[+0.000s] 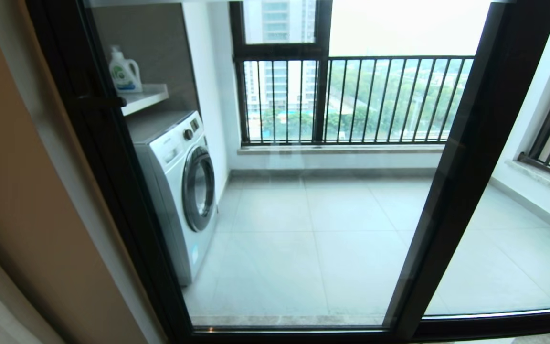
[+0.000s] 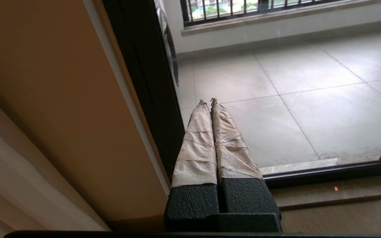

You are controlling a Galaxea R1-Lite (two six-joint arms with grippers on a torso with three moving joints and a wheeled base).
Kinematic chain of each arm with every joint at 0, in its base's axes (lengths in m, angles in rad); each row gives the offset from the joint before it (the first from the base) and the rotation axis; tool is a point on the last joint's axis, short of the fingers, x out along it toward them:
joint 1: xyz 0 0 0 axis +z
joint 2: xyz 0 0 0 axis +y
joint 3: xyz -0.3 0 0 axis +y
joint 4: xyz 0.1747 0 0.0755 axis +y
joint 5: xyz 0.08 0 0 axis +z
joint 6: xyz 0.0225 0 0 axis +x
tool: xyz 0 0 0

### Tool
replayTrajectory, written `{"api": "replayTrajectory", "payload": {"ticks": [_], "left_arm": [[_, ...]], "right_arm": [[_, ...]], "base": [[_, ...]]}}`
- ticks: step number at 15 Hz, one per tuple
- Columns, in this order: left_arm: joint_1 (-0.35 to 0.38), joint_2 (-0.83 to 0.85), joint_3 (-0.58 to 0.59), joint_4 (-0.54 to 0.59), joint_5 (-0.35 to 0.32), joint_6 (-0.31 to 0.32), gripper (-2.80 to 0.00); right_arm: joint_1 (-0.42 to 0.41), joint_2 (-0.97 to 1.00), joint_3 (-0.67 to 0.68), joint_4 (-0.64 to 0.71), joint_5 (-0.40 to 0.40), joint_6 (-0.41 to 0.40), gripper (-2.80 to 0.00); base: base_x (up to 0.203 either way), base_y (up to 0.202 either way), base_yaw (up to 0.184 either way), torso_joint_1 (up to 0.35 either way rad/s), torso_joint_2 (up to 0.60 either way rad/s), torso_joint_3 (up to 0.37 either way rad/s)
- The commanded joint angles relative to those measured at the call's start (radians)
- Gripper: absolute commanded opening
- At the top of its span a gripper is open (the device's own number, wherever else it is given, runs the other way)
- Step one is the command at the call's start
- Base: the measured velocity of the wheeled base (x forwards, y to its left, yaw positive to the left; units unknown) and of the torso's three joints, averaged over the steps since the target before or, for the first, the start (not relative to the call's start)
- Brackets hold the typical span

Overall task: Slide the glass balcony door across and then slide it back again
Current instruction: Open the slid door

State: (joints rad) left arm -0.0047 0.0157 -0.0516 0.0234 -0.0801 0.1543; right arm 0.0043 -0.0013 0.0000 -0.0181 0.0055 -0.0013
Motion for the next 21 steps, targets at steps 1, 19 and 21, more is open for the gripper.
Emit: {"api": "replayTrajectory", "payload": {"ticks": [1, 19, 21], "left_arm": [[0.0, 0.109, -0.136, 0.013, -0.04, 0.0, -2.8], [0.06, 1.588, -1.237, -0.523, -0.075, -0.157, -2.8], [0.092, 1.676, -1.328, -0.526, -0.066, -0.155, -2.8]], "right_arm": [[0.0, 0.001, 0.008, 0.0, 0.001, 0.0, -2.8], [0.0, 0.001, 0.008, -0.002, 0.001, 0.0, -2.8], [0.0, 0.001, 0.008, -0.001, 0.001, 0.0, -2.8]], "base": [[0.0, 0.0, 0.0, 0.0, 0.0, 0.0], [0.0, 0.0, 0.0, 0.0, 0.0, 0.0], [0.0, 0.0, 0.0, 0.0, 0.0, 0.0]]}}
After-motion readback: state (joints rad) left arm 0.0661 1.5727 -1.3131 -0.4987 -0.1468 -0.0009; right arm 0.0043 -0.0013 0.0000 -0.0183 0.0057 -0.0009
